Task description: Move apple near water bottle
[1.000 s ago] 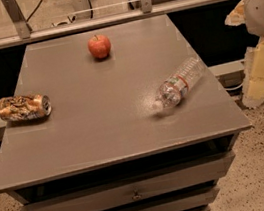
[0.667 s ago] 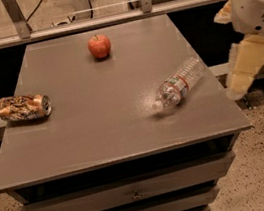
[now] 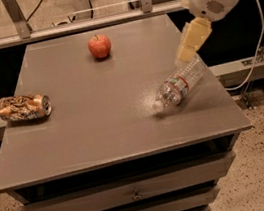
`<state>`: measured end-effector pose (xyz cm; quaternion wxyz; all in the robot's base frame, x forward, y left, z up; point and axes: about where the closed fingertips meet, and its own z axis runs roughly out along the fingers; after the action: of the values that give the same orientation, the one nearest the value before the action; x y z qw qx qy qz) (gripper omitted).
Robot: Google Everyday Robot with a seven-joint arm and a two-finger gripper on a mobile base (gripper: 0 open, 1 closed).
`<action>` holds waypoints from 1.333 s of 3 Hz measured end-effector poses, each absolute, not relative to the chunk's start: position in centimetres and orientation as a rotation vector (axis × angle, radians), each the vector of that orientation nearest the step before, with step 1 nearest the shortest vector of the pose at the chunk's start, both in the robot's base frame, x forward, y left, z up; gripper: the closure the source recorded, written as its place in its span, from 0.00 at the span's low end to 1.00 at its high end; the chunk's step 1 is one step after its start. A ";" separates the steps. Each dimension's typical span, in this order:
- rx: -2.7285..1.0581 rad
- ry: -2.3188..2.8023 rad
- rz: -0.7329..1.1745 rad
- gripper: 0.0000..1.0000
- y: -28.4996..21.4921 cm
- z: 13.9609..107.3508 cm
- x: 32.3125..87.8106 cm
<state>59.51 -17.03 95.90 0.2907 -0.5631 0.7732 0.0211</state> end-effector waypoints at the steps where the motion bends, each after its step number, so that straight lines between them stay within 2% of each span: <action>1: -1.376 2.007 0.110 0.00 -15.3 96.8 64.6; 3: -1.360 1.984 0.135 0.00 -14.0 96.2 65.7; 4: -1.303 1.945 0.197 0.00 -10.7 95.0 69.2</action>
Offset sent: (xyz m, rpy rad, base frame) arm 0.0420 0.0155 0.0068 0.0961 -0.0467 -0.0339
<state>69.17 -10.69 94.97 0.3858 -0.5115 0.7639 0.0774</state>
